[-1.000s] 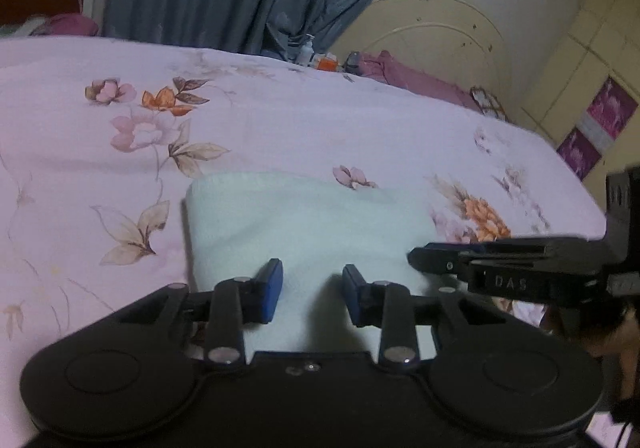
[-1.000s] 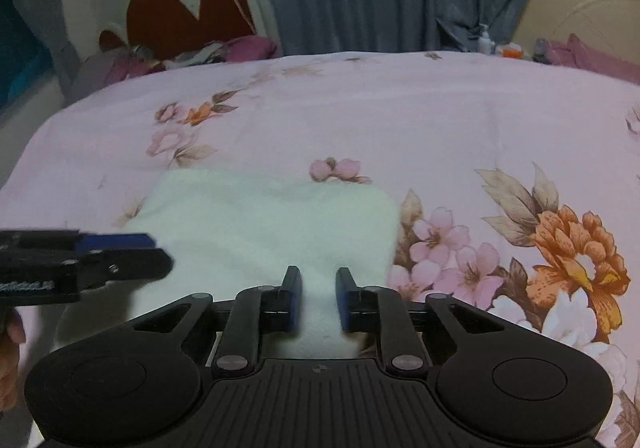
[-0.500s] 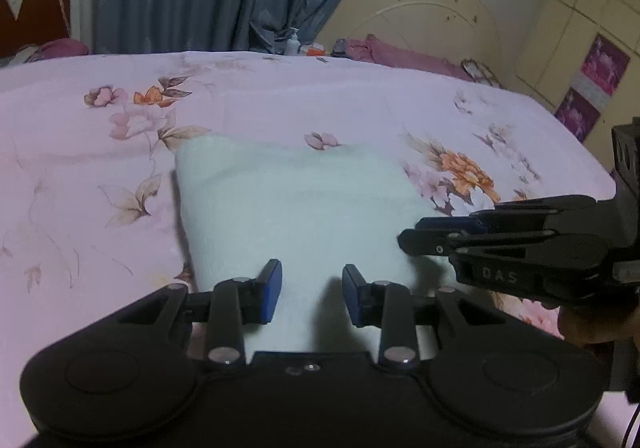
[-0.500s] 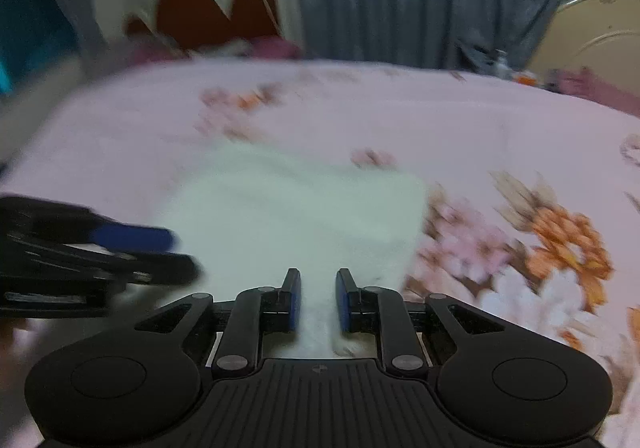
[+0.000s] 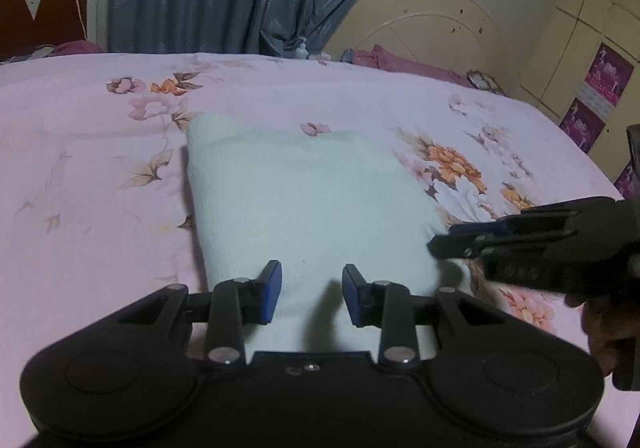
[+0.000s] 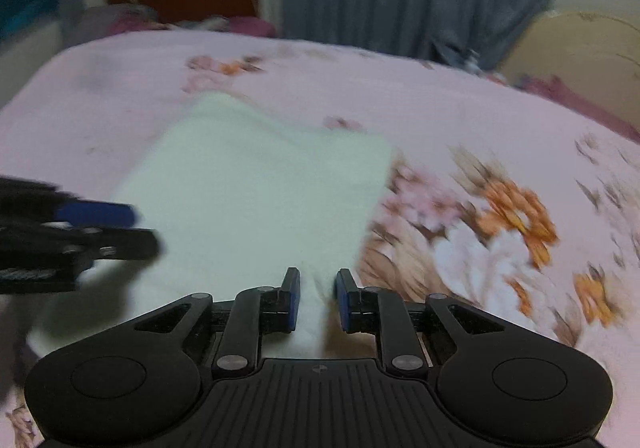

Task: Fold small clothes

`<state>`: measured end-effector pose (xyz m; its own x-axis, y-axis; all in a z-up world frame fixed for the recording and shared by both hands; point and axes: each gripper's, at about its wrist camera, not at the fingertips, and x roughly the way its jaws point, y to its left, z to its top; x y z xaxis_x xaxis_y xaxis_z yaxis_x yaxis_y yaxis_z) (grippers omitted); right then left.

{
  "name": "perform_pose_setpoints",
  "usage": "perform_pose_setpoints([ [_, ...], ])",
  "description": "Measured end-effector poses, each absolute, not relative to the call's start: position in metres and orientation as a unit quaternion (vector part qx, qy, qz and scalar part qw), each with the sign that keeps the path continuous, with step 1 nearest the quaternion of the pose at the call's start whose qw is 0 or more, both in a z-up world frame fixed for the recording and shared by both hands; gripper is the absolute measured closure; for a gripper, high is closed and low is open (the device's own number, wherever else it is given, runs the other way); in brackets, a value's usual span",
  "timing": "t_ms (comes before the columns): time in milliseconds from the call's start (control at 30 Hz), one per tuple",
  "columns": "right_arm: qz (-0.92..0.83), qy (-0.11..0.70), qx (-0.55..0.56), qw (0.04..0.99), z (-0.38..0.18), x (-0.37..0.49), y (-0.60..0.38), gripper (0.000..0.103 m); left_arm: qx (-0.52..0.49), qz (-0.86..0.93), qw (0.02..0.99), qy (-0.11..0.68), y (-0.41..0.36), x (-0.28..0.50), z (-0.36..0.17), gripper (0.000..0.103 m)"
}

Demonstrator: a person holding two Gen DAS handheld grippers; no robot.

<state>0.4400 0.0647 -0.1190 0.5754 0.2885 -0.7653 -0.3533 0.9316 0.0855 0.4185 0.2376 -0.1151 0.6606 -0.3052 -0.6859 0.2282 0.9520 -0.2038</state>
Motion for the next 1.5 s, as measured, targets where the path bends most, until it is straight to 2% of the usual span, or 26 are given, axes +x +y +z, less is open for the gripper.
perform_pose_setpoints([
  [167,0.243,0.394,-0.034,0.886,-0.099,0.407,0.059,0.085,-0.074,-0.142,0.909,0.384,0.246,0.386,-0.116,0.071],
  [367,0.254,0.426,-0.064,0.866,-0.126,0.382,0.075,0.085,-0.065,-0.132,0.907,0.394,0.24,0.36,-0.129,0.072],
  [1400,0.23,0.438,-0.037,0.868,-0.142,0.366,0.051,0.085,-0.039,-0.076,0.916,0.391,0.228,0.337,-0.132,0.072],
  [1467,0.223,0.423,-0.026,0.878,-0.131,0.359,0.042,0.085,-0.04,-0.075,0.92,0.383,0.226,0.327,-0.121,0.07],
  [1500,0.215,0.407,-0.013,0.887,-0.121,0.35,0.033,0.085,-0.045,-0.08,0.925,0.369,0.225,0.317,-0.111,0.065],
])
